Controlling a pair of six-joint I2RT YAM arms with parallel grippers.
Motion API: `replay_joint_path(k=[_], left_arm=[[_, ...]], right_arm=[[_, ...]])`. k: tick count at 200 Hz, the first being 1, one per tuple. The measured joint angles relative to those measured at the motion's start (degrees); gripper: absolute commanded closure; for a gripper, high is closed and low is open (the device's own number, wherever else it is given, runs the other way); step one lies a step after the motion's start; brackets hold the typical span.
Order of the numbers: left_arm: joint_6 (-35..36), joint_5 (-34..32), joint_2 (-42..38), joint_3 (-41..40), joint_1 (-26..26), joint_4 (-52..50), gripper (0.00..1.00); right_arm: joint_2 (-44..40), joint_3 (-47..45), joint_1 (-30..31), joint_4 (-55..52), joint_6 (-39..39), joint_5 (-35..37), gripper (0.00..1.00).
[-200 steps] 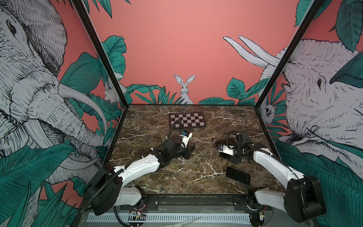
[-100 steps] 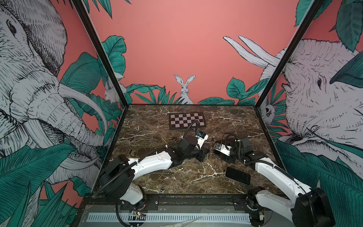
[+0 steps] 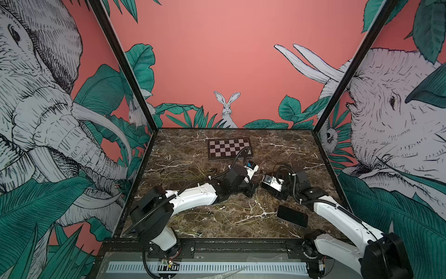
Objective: Plug wired earphones into phones
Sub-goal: Insert the wired earphone into the phone.
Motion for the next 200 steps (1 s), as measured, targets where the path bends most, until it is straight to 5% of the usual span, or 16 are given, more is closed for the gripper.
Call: replay_joint_path(k=[200], left_arm=[[0.83,-2.19,2.27,1.92,-0.04,-2.01,1.00]], right_arm=[[-1.36,-0.13,1.51,-0.42,-1.70,0.66,0.33]])
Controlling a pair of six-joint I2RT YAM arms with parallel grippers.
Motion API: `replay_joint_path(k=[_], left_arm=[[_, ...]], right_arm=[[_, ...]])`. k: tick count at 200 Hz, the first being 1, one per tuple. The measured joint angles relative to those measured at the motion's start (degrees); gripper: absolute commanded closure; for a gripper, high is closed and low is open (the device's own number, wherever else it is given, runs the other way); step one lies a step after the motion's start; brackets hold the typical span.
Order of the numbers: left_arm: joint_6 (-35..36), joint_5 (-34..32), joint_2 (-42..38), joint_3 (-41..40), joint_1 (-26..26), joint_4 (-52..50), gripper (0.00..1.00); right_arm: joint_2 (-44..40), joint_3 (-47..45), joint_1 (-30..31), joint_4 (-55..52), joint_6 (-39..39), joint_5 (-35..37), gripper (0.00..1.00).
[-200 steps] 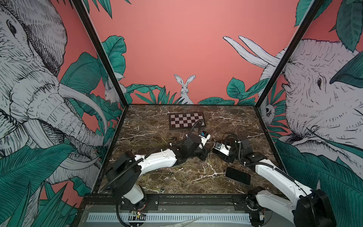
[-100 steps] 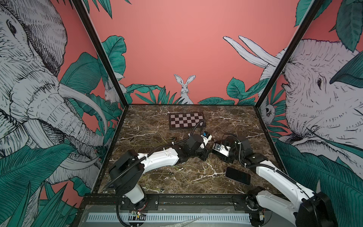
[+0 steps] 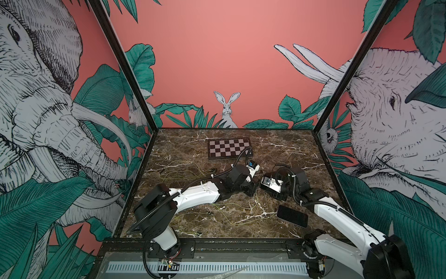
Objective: Plug wired earphones into phones
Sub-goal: Insert the wired earphone into the phone.
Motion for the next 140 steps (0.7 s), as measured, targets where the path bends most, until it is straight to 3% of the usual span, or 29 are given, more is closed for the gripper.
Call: replay_joint_path(k=[140], left_arm=[[-0.04,-0.31,0.00,-0.04,0.00,-0.35,1.00]], right_arm=[[0.26,-0.04,0.61,0.13,0.02,0.31,0.33]])
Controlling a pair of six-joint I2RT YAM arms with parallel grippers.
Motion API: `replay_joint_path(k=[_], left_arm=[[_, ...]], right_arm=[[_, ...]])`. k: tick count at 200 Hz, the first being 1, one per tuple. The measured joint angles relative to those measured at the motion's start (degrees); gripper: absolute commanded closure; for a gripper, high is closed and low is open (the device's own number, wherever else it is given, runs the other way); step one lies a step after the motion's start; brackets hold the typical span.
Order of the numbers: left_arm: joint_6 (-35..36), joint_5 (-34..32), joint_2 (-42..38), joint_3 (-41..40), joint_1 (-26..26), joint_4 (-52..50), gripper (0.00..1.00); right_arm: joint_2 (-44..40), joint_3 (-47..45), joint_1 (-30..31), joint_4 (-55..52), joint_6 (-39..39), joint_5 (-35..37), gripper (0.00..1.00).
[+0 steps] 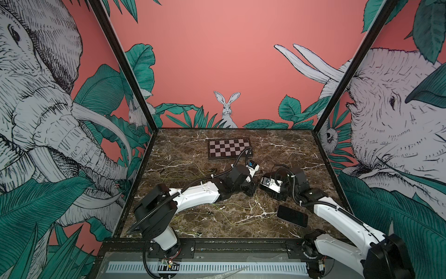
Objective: Plug wired earphones into phones
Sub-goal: Insert the wired earphone into the phone.
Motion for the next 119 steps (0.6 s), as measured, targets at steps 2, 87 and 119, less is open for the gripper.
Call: replay_joint_path(k=[2,87,119], left_arm=[[0.00,0.00,0.00,0.00,0.00,0.00,1.00],[0.00,0.39,0.00,0.00,0.00,-1.25,1.00],[-0.09,0.59,0.00,0.00,0.00,-1.22,1.00]], right_arm=[[0.00,0.00,0.00,0.00,-0.02,0.00,0.33],[0.00,0.00,0.00,0.02,-0.24,0.37,0.33],[0.24,0.00,0.26,0.00,-0.52,0.61,0.33]])
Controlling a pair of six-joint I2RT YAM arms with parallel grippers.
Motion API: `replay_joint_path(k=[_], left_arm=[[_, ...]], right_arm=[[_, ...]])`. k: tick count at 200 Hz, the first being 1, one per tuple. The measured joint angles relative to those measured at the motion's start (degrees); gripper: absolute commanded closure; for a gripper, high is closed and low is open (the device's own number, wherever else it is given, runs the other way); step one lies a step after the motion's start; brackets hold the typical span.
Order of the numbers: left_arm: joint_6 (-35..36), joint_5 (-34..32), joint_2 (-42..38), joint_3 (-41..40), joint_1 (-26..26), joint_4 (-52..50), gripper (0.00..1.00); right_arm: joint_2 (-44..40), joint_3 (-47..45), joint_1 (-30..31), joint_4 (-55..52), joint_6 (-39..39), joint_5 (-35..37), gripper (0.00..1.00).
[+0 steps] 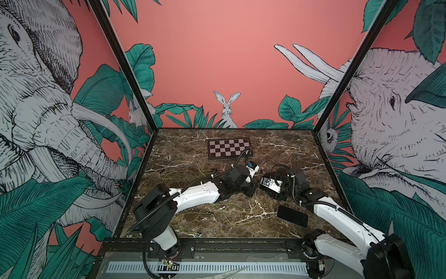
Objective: Plug wired earphones into phones
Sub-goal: Insert the wired earphone into the phone.
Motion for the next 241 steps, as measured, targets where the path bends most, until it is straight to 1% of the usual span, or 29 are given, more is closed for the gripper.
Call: replay_joint_path(k=[43,241], left_arm=[[-0.02,0.31,0.00,0.00,0.00,0.02,1.00],[-0.15,0.31,0.02,0.00,0.00,-0.76,1.00]], right_arm=[[1.01,0.00,0.37,-0.26,-0.81,0.59,0.33],[0.00,-0.87,1.11,-0.15,-1.09,0.26,0.34]])
